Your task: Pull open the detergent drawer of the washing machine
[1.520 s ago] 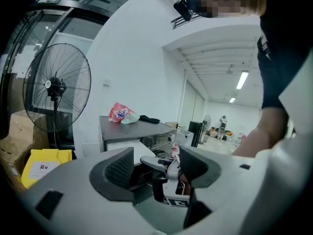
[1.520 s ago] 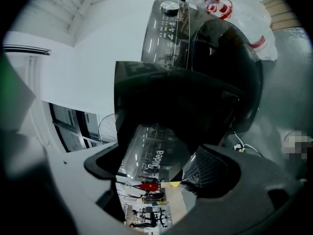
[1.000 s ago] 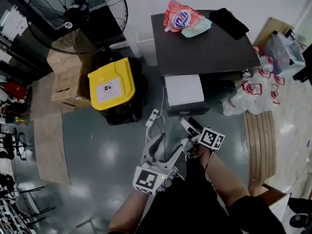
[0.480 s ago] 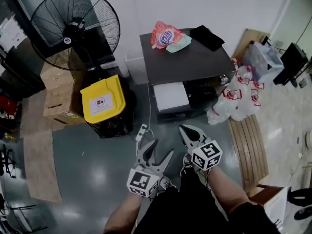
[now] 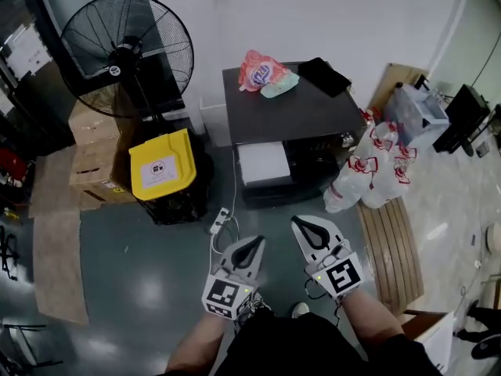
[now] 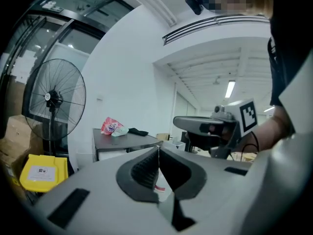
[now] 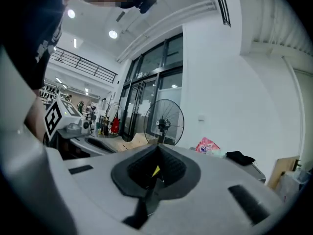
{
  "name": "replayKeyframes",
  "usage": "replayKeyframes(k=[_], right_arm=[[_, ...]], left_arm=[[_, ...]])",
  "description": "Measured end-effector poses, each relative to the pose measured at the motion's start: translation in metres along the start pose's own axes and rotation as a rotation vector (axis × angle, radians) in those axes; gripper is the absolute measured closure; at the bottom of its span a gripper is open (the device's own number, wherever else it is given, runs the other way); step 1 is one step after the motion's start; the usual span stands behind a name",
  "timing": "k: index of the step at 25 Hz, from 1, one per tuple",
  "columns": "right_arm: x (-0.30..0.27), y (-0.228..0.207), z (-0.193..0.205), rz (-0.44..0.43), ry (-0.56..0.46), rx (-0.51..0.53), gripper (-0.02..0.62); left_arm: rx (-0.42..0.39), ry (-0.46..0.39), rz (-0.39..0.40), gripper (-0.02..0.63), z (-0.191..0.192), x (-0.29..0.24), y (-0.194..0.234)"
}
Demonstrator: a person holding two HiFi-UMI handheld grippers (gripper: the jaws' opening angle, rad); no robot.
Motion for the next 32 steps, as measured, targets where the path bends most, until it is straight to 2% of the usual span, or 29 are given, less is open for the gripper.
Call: replayKeyframes(k=[3, 6, 13, 17, 24, 32], right_arm=[[0.028, -0.008, -0.007, -0.01, -0.021, -0.037, 0.597], [0.061, -0.021, -0.01, -0.012, -0.038, -0.071, 0.595], [0.134, -0.031, -0.003, -0.071, -0.04, -0.133, 0.595], [0.162, -0.03, 0.008, -0.092, -0.018, -0.148, 0.594], [0.188, -0.018, 0.017, -0.122, 0.009, -0.143, 0.594], [0.205, -0.015, 0.015, -0.134, 0.015, -0.156, 0.594]], left_arm=[[-0.011, 0.012, -0.049, 0.6, -0.007, -0.004, -0.025], [0.015, 0.01, -0.086, 0.6, -0.014, -0.005, -0.059], [-0.005, 0.063, -0.12, 0.6, -0.027, 0.004, -0.144], [-0.004, 0.079, -0.144, 0.6, -0.027, 0.01, -0.179], [-0.006, 0.073, -0.181, 0.6, -0.025, 0.017, -0.209], [-0.01, 0.042, -0.208, 0.6, -0.031, 0.021, -0.221]])
Point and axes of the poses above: the fingertips, and each gripper's own axes: x backward along the fingers, y to its left, z out of its underside, the point moved 9 cm from there along x, backward along the fingers, and after that the axes turned 14 degrees about -x, right-handed, at the moved point
